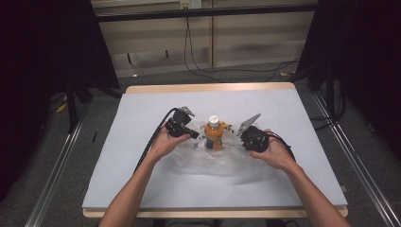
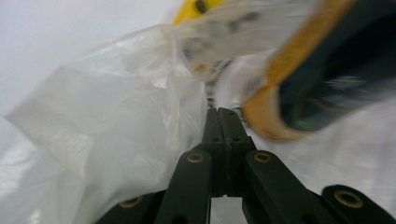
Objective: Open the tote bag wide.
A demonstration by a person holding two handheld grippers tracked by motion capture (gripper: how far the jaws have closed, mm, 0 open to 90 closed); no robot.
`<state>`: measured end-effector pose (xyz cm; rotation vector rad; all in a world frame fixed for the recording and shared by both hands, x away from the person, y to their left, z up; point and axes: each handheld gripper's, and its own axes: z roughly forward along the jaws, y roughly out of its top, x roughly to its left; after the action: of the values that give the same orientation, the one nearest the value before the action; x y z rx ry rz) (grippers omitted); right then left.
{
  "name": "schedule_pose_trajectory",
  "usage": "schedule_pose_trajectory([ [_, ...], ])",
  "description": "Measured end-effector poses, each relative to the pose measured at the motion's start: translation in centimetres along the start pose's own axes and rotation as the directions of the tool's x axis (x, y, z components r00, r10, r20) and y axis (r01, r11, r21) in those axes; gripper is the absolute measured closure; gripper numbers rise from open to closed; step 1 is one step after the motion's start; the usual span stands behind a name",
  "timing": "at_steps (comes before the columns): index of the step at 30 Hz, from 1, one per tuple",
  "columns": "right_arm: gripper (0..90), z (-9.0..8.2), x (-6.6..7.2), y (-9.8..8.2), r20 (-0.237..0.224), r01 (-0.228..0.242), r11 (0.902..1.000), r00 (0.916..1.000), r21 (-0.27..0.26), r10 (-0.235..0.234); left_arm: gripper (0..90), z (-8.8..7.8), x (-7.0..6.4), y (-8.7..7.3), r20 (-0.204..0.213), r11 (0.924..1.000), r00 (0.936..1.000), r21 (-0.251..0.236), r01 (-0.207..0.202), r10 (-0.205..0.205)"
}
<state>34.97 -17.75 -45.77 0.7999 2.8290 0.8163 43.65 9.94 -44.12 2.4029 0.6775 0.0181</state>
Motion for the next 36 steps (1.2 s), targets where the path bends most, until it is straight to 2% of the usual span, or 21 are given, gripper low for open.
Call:
schedule_pose_trajectory([
  [2, 90.0, 0.1, 0.4, -0.5, -0.016, 0.012, 0.9998, 0.9998, 0.014, -0.011, 90.0, 0.2, 0.5, 0.1, -0.023, 0.9998, 0.9995, 0.005, 0.02, -0.02],
  [5, 90.0, 0.0, 0.6, -1.1, -0.019, 0.01, 0.9999, 0.9998, 0.013, -0.01, 90.0, 0.4, 1.1, 0.0, -0.03, 0.9988, 0.9984, 0.011, 0.048, -0.048],
  [6, 90.0, -0.5, 0.7, -1.7, -0.018, 0.019, 0.9997, 0.9997, 0.018, -0.019, 90.0, 0.6, 1.9, -0.6, -0.031, 0.9967, 0.9964, 0.017, 0.08, -0.079],
  [8, 90.0, -1.0, 0.7, -2.4, -0.02, 0.023, 0.9992, 0.9996, 0.032, -0.023, 90.0, 0.5, 2.2, -1.4, -0.022, 0.9953, 0.9951, 0.002, 0.097, -0.097],
  [12, 90.0, -2.0, 0.4, -3.7, -0.02, 0.011, 0.9985, 0.9997, 0.054, -0.01, 90.0, 0.2, 2.3, -2.1, -0.021, 0.9958, 0.9956, -0.008, 0.091, -0.092],
  [13, 90.0, -2.3, 0.0, -4.1, -0.009, 0.002, 0.9985, 1.0, 0.054, -0.002, 90.0, 0.0, 2.0, -2.2, -0.003, 0.9966, 0.9969, -0.027, 0.078, -0.078],
  [14, 90.0, -2.4, -0.1, -4.1, -0.004, -0.019, 0.9987, 0.9998, 0.048, 0.019, 90.0, 0.1, 1.6, -2.1, 0.005, 0.9949, 0.9962, -0.05, 0.087, -0.087],
  [18, 90.0, -1.9, -1.0, -3.1, -0.001, -0.038, 0.9991, 0.9993, -0.021, 0.038, 90.0, 0.1, 0.6, -1.8, 0.011, 0.9968, 0.9985, -0.06, 0.054, -0.053],
  [21, 90.0, -1.4, -1.5, -2.4, -0.004, -0.067, 0.9975, 0.9977, -0.022, 0.067, 90.0, 0.3, 0.5, -1.7, 0.013, 0.9965, 0.9986, -0.065, 0.052, -0.051],
  [22, 90.0, -0.7, -2.4, -1.9, 0.032, -0.088, 0.9959, 0.9955, -0.021, 0.089, 90.0, 0.4, 0.4, -1.7, 0.014, 0.9978, 0.999, -0.05, 0.044, -0.043],
  [24, 90.0, -0.3, -3.6, -1.7, 0.056, -0.122, 0.9921, 0.9908, -0.031, 0.123, 90.0, 0.6, 0.5, -1.7, 0.012, 0.9996, 0.9998, -0.024, 0.015, -0.014],
  [25, 90.0, -0.3, -3.6, -1.7, 0.056, -0.122, 0.9921, 0.9908, -0.031, 0.123, 90.0, 0.6, 0.5, -1.7, 0.012, 0.9996, 0.9998, -0.024, 0.015, -0.014],
  [26, 90.0, -0.2, -4.9, -1.8, 0.086, -0.173, 0.9831, 0.9803, -0.06, 0.178, 90.0, 0.6, 0.5, -1.8, 0.011, 0.9995, 0.9998, -0.024, 0.019, -0.018],
  [28, 90.0, -0.4, -5.6, -2.1, 0.131, -0.213, 0.9741, 0.9664, -0.077, 0.221, 90.0, 0.7, 0.4, -2.0, 0.017, 0.9981, 0.999, -0.047, 0.041, -0.041],
  [29, 90.0, -0.4, -6.1, -2.4, 0.137, -0.232, 0.9683, 0.9602, -0.093, 0.243, 90.0, 0.7, 0.5, -2.1, 0.017, 0.9992, 0.9995, -0.032, 0.026, -0.025],
  [31, 90.0, -0.7, -6.9, -2.8, 0.205, -0.259, 0.9604, 0.9392, -0.101, 0.275, 90.0, 0.9, 0.3, -2.2, 0.015, 0.9982, 0.9991, -0.044, 0.04, -0.04],
  [32, 90.0, -0.9, -7.2, -3.0, 0.226, -0.266, 0.9583, 0.932, -0.105, 0.283, 90.0, 0.9, 0.4, -2.2, 0.019, 0.9989, 0.9994, -0.037, 0.03, -0.029],
  [33, 90.0, -0.9, -7.2, -3.0, 0.226, -0.266, 0.9583, 0.932, -0.105, 0.283, 90.0, 0.9, 0.4, -2.2, 0.019, 0.9989, 0.9994, -0.037, 0.03, -0.029],
  [34, 90.0, -0.9, -7.7, -3.4, 0.228, -0.293, 0.9474, 0.9211, -0.13, 0.316, 90.0, 0.9, 0.5, -2.2, 0.018, 0.9995, 0.9997, -0.028, 0.016, -0.015],
  [35, 90.0, -0.9, -7.8, -3.4, 0.234, -0.311, 0.9399, 0.9119, -0.14, 0.337, 90.0, 1.2, 0.3, -2.1, 0.017, 0.9983, 0.9992, -0.045, 0.037, -0.037],
  [36, 90.0, -0.8, -7.9, -3.4, 0.25, -0.314, 0.9381, 0.9057, -0.147, 0.342, 90.0, 1.3, 0.3, -2.1, 0.023, 0.9982, 0.9992, -0.049, 0.033, -0.032],
])
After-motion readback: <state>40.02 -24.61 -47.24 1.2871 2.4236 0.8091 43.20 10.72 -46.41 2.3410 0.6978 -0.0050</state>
